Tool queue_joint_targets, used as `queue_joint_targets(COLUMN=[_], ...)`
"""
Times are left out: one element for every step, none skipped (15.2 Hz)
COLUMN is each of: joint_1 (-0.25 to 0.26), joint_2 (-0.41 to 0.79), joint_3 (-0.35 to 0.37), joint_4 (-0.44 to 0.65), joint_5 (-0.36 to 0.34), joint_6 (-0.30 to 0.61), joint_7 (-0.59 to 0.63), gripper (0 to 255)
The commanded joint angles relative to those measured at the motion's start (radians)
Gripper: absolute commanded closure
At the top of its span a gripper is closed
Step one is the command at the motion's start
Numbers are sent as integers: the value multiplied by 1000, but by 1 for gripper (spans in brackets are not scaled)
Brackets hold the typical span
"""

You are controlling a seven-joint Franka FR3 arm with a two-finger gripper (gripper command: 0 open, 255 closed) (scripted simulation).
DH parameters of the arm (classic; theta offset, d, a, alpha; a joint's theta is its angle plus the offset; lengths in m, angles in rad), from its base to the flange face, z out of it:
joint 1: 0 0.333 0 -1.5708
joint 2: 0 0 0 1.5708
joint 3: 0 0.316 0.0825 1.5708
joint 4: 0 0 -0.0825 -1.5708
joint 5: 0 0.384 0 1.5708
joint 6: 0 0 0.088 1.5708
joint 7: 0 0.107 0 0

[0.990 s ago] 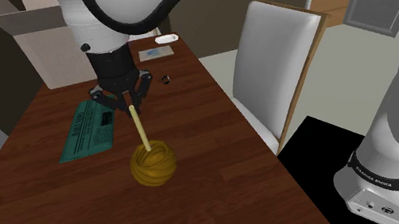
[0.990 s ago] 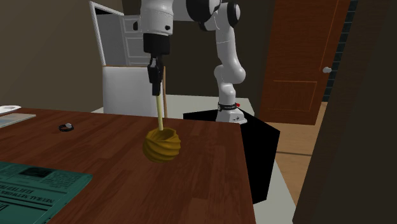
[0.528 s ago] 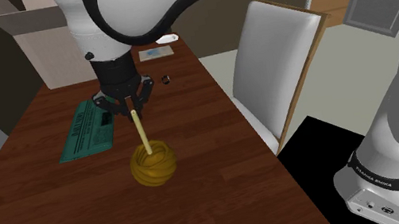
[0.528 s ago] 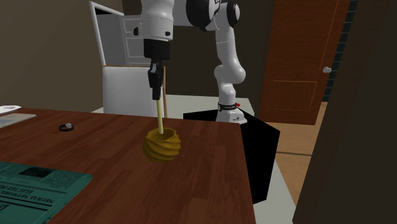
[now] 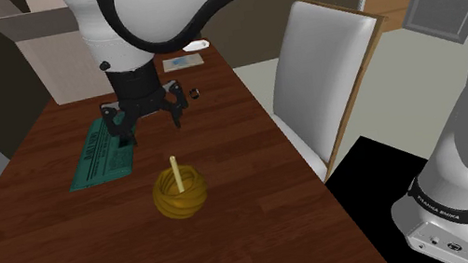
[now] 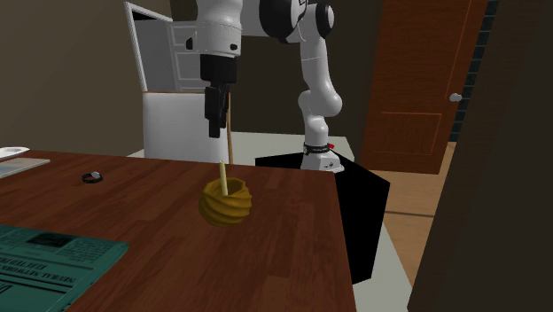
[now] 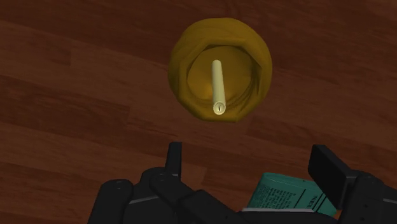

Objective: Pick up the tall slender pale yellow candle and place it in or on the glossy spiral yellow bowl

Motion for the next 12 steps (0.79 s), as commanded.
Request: queue_joint_targets(joint_1=[1,2,4,6,6,6,6,6,6,6,6,6], joint_2=[-7,-13,-18,-20,-20,-20,-20,-20,-20,-20,-20,-20], joint_3=[3,5,7,9,9,9,9,9,9,9,9,9], joint_4=[25,52,80,104,104,104,104,104,104,104,104,104], joint_5=[7,12,16,18,18,18,18,18,18,18,18,18], joint_6=[-30,-62,-93,-119,-119,-119,-119,-119,-119,-119,-119,-119], joint_7=[-4,-8,-12,-13,-13,-14,-13,-13,-13,-13,-13,-14], gripper=[0,0,0,0,0,0,0,0,0,0,0,0])
